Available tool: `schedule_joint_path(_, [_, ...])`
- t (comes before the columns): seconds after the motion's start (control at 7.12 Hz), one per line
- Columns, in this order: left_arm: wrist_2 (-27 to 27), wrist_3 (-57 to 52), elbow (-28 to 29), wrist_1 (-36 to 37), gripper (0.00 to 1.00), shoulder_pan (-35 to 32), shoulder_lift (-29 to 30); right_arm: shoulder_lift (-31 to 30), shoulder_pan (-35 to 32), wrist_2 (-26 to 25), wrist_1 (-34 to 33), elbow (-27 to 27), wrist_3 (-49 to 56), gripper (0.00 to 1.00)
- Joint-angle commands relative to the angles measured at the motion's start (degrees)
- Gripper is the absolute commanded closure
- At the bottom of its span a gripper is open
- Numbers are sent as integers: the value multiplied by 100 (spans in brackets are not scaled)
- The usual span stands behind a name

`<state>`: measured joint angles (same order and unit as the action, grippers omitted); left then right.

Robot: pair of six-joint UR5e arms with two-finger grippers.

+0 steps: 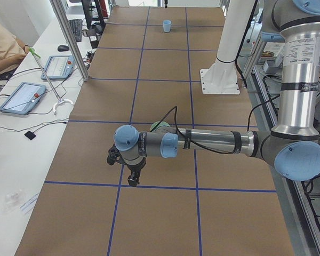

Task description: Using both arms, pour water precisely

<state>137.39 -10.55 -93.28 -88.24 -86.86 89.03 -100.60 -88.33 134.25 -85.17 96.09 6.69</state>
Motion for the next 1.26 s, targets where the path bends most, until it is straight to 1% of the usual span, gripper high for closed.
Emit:
schedule_joint_path(0.0, [-19,0,-49,0,0,-15,0,-4,0,22,0,24,8,0])
schedule_joint_path(0.14, [-11,17,-111,9,0,-15,-52,5,0,13,9,24,8,0])
schedule_joint_path(0.28, [-19,18,-303,9,0,-24,-61,31,0,13,9,42,8,0])
schedule_joint_path(0.56, [7,35,-488,0,0,-6,0,154,0,22,9,260,-1,0])
schedule_joint_path(0.84, [33,53,-909,-26,0,-6,105,329,0,13,9,262,-27,0])
schedule_joint_path(0.98, [25,44,-867,-313,0,2,306,339,0,13,9,261,-36,0])
schedule_joint_path(1.12, [77,27,-850,-812,0,11,299,357,0,5,9,261,-53,0])
